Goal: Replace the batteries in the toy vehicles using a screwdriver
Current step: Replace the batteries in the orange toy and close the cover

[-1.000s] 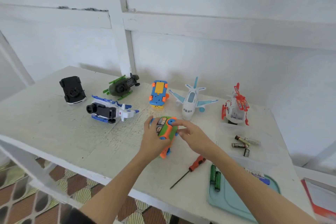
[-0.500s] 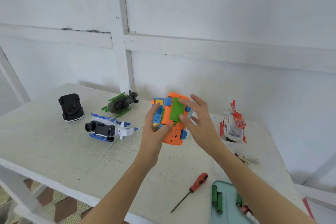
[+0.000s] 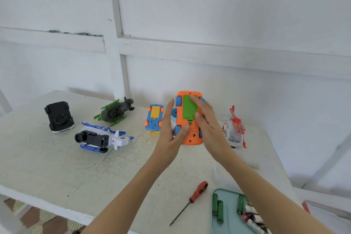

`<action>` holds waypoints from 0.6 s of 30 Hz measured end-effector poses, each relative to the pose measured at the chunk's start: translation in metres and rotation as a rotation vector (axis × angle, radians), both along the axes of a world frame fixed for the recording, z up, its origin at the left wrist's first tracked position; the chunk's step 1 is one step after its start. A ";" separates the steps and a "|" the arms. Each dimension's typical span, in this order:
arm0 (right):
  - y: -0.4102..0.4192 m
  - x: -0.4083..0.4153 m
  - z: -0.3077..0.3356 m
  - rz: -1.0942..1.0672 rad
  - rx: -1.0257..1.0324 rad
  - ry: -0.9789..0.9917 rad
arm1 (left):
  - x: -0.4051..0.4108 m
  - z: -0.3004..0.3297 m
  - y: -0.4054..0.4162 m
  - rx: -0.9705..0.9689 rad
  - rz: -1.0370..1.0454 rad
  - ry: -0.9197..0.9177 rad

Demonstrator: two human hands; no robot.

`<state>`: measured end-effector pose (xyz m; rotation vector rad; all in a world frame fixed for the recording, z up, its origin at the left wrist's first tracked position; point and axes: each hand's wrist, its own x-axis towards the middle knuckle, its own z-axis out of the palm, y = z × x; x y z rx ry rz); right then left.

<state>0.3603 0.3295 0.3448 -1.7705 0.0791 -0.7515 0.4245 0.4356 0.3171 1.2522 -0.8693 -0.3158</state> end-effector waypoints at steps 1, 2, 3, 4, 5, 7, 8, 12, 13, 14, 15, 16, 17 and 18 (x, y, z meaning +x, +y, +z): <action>-0.001 -0.001 -0.001 -0.008 0.007 0.004 | 0.001 -0.001 -0.002 0.002 -0.004 -0.032; -0.002 -0.001 -0.001 -0.012 0.013 0.005 | 0.003 -0.003 -0.003 0.009 -0.001 -0.062; -0.003 -0.002 -0.002 -0.014 0.014 0.004 | 0.004 -0.004 -0.005 0.030 0.007 -0.088; -0.003 -0.003 -0.002 -0.016 0.010 0.005 | 0.004 -0.005 -0.006 0.058 0.012 -0.105; -0.005 -0.004 -0.002 -0.018 0.000 0.010 | 0.005 -0.007 -0.007 0.078 0.012 -0.116; -0.008 -0.005 -0.003 -0.013 -0.016 0.028 | 0.006 -0.011 -0.009 0.104 -0.010 -0.114; -0.010 -0.006 -0.003 -0.002 -0.016 0.039 | 0.007 -0.012 -0.009 0.113 -0.014 -0.102; -0.019 -0.009 -0.008 0.099 -0.001 0.123 | 0.010 -0.025 -0.005 0.118 0.004 -0.068; -0.020 -0.009 -0.011 0.123 0.004 0.150 | 0.009 -0.029 -0.003 0.103 -0.003 -0.041; -0.020 -0.009 -0.016 0.136 0.000 0.176 | 0.009 -0.033 -0.001 0.088 -0.012 -0.003; -0.020 -0.008 -0.021 0.143 -0.010 0.197 | 0.009 -0.039 0.002 0.076 -0.020 0.028; -0.020 -0.008 -0.026 0.147 -0.022 0.210 | 0.008 -0.043 0.004 0.070 -0.030 0.040; -0.019 -0.008 -0.032 0.150 -0.036 0.217 | 0.009 -0.048 0.007 0.074 -0.034 0.032; -0.017 -0.007 -0.037 0.153 -0.052 0.221 | 0.010 -0.052 0.009 0.085 -0.036 0.022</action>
